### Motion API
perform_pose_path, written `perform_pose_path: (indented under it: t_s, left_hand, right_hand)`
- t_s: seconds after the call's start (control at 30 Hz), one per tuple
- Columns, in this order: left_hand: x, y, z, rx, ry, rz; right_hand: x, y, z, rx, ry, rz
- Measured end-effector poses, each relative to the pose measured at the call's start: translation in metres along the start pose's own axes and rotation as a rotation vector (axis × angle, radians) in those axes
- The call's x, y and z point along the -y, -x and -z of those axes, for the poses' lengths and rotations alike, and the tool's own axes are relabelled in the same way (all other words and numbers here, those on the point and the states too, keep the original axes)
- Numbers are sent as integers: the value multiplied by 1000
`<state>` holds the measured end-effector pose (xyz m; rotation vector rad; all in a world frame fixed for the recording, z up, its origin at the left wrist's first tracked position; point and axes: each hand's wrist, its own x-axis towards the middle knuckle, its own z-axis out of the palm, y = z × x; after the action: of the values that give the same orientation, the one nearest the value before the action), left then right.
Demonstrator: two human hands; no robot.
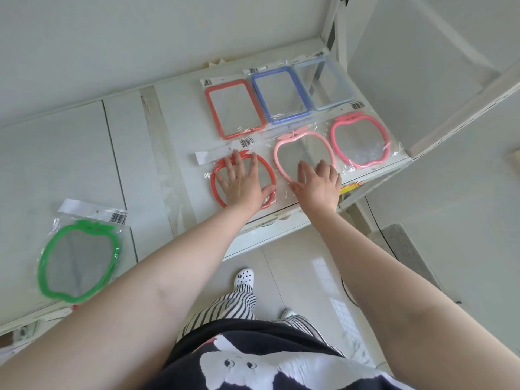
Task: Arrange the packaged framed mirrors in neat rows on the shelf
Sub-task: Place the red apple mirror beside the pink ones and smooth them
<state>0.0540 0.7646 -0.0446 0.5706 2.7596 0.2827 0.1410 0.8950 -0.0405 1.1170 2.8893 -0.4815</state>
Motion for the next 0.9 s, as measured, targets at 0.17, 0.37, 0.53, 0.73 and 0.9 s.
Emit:
perform_pose_path:
  t_s: [0.17, 0.37, 0.53, 0.73, 0.9]
  left_hand:
    - [-1, -5, 0, -6, 26, -19]
    - [2, -5, -2, -19, 24, -36]
    - [3, -6, -1, -16, 27, -37]
    - [2, -3, 6, -56, 20, -37]
    - [1, 5, 16, -113, 56, -56]
  right_hand:
    - [2, 1, -5, 15, -39, -36]
    - [3, 2, -4, 5, -53, -52]
    - [4, 1, -3, -1, -55, -54]
    - [5, 1, 3, 9, -69, -75]
    - [9, 6, 15, -12, -97, -67]
